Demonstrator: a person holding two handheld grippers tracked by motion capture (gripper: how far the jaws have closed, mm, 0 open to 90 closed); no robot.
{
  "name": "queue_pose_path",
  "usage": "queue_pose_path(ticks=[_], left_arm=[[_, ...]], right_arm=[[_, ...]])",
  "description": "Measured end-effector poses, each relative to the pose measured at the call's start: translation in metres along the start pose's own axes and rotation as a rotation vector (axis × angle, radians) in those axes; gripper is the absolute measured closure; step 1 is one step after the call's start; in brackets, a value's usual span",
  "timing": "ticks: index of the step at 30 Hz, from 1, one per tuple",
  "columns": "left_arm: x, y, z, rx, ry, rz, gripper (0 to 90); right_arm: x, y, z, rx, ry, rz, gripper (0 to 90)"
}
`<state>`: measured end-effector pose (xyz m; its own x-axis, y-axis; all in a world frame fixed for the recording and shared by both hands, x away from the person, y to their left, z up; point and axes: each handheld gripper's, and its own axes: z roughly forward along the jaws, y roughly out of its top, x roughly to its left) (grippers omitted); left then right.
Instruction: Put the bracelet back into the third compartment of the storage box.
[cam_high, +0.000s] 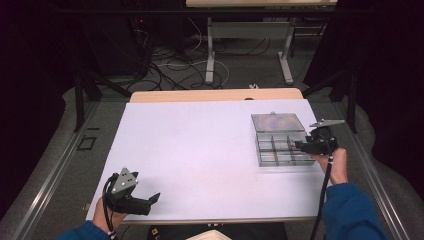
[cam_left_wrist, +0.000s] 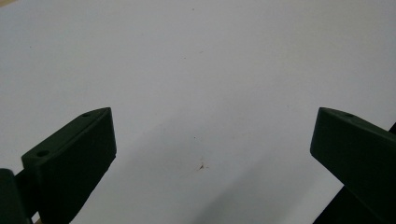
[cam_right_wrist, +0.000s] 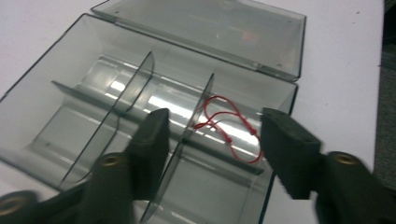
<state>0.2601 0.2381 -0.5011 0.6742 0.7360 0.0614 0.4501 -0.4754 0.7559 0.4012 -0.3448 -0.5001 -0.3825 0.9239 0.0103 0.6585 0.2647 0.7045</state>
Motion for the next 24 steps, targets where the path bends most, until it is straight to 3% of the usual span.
queue_pose_path(ticks=[2,5,15,24], left_arm=[[0.000,0.000,-0.001,0.004,0.000,0.001,0.3],[0.000,0.000,-0.001,0.002,0.001,-0.001,0.3],[-0.001,0.000,-0.001,-0.001,0.009,-0.001,0.3],[-0.001,0.000,-0.001,-0.002,0.010,0.002,0.3]], right_arm=[[0.003,-0.002,-0.003,0.006,0.017,-0.001,25.2],[0.007,-0.005,-0.006,0.002,0.040,-0.009,17.1],[0.028,-0.012,-0.017,-0.010,0.119,-0.039,2.7],[0.051,-0.023,-0.029,-0.023,0.168,-0.091,0.0]])
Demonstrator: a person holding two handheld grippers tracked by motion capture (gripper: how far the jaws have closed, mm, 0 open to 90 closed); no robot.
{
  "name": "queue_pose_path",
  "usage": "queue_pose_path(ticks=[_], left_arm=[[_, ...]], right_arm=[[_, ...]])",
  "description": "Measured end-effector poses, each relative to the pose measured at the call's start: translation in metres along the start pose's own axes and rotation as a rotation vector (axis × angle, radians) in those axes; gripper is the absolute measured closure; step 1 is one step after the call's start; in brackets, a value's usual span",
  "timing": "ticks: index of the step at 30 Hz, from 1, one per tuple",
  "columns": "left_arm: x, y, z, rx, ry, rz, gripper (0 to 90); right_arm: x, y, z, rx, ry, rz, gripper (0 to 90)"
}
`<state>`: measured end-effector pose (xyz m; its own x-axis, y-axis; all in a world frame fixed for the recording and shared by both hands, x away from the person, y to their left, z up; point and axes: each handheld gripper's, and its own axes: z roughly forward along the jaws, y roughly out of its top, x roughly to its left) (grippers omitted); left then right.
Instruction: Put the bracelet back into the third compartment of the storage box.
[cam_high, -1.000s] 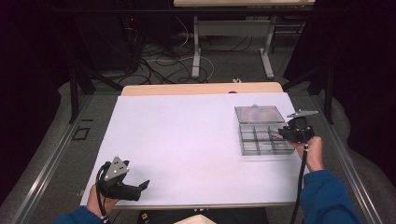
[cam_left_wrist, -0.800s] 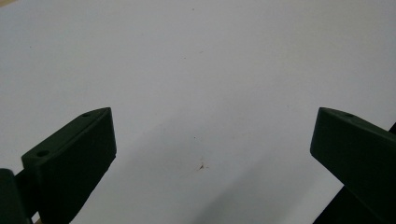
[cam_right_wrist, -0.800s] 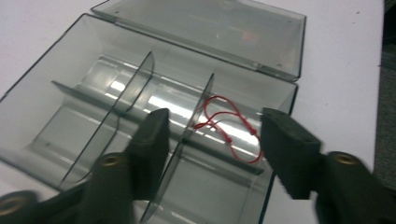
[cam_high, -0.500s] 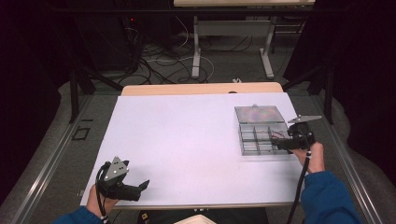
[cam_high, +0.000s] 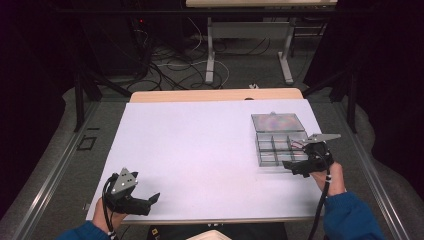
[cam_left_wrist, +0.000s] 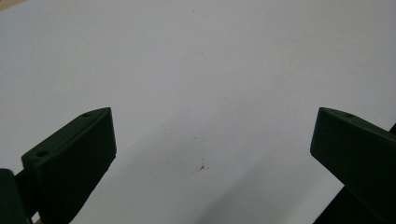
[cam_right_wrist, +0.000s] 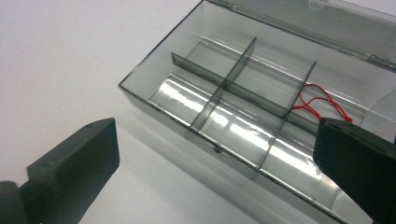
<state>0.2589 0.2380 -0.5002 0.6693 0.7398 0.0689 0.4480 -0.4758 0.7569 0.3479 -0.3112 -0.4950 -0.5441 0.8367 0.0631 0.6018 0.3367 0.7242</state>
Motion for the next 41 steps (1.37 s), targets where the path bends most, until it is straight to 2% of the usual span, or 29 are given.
queue_pose_path(ticks=[10,19,22,26,35,39,41], left_arm=[[0.000,0.000,0.000,-0.001,0.001,0.000,0.3],[0.000,0.000,0.000,-0.004,0.001,-0.001,0.3],[-0.001,0.000,0.000,-0.003,0.003,0.000,0.3],[-0.001,0.000,0.000,-0.004,0.001,-0.001,0.3],[-0.001,0.000,0.000,-0.001,0.003,0.000,0.3],[0.000,0.000,0.000,-0.002,0.002,0.000,0.3],[0.001,0.000,0.000,-0.004,0.003,-0.001,0.2]], right_arm=[[0.031,-0.010,-0.006,-0.018,0.035,-0.091,0.0],[0.052,-0.021,-0.014,-0.026,0.056,-0.135,0.0],[0.055,-0.026,-0.017,-0.041,0.060,-0.145,0.0],[0.060,-0.033,-0.021,-0.039,0.071,-0.135,0.0],[0.069,-0.045,-0.029,-0.041,0.088,-0.158,0.0],[0.071,-0.049,-0.031,-0.053,0.091,-0.166,0.0],[0.069,-0.049,-0.032,-0.066,0.072,-0.177,0.0]])
